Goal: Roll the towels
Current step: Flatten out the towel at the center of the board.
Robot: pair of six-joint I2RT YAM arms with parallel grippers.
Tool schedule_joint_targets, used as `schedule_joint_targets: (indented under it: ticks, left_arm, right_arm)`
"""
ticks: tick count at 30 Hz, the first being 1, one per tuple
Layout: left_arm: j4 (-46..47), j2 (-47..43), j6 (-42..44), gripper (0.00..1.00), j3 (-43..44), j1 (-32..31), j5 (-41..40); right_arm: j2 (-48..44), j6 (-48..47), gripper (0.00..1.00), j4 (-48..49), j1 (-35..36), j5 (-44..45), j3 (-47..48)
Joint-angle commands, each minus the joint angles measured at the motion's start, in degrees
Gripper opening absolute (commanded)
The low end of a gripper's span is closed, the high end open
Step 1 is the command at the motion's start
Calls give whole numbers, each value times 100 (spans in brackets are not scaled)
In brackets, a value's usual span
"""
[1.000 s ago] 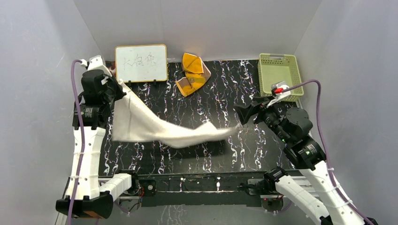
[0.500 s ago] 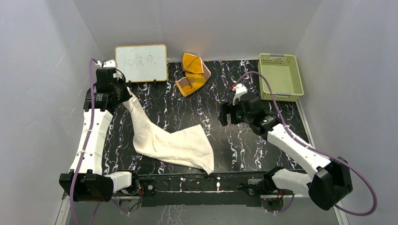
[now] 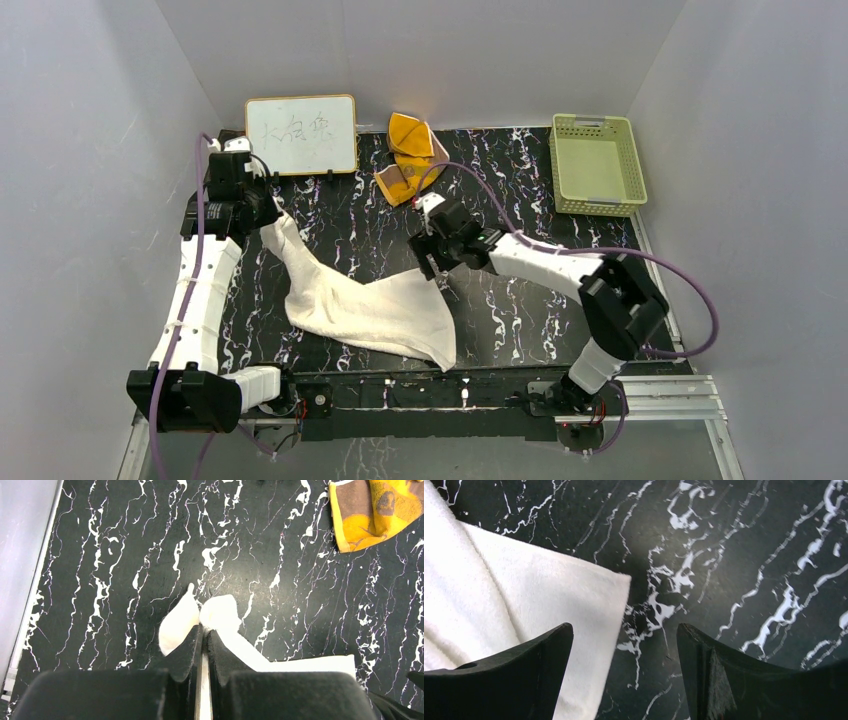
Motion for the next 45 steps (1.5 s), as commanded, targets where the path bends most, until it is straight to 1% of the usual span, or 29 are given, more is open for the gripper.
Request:
schedule_joint_targets:
  ticks: [1,7,14,19,21,26,27,29,30,33,35,38,41,43,45]
  left_arm:
    - [-59,-128,74,0,-50,15,-43]
    - [-47,-82,147,0,-77,10,-25]
    - [-92,-80,233,0,-65,11,-110]
    - [-130,-96,256,0,-73,13,-93]
    - [-152,-112,290,0,-56,10,-127]
    - [-169,-85,318,0,-56,20,-108]
    - [-145,-80,309,0,-77,21,-70]
    - [-78,-40,266,0,-161,20,52]
    - [-47,-10,246,0,-190,23,110]
    - [64,64,198,0,-163,23,192]
    - [120,171,198,0,60,24,184]
    - [104,492,218,0,710,23,156]
    - [109,786,255,0,1362,47,144]
    - [101,896,254,0,1713,108,180]
    - [76,920,227,0,2030,149,225]
  right_arm:
    - [489,-161,72,-20,241,580,591]
    - [1130,-242,68,-134,359,719,936]
    - [1538,-232,64,-232,500,861,1072]
    - [1689,-186,55,-213,477,994,975]
    - [1681,-128,49,-182,356,938,862]
    - [1521,29,30,-76,-114,725,503]
    - [1489,44,25,-53,-187,694,450]
    - [1428,57,9,-27,-312,675,373]
    - [1388,66,0,-21,-372,683,362]
    - [1155,76,0,-21,-490,839,379]
    - [892,77,0,-36,-592,1011,492]
    - [290,50,0,-137,-858,1280,893]
    - [-313,-88,0,-158,-1119,1813,1315]
    - [-724,-187,0,-135,-1276,2163,1565]
    - [-1145,-232,0,-92,-1391,2277,1714]
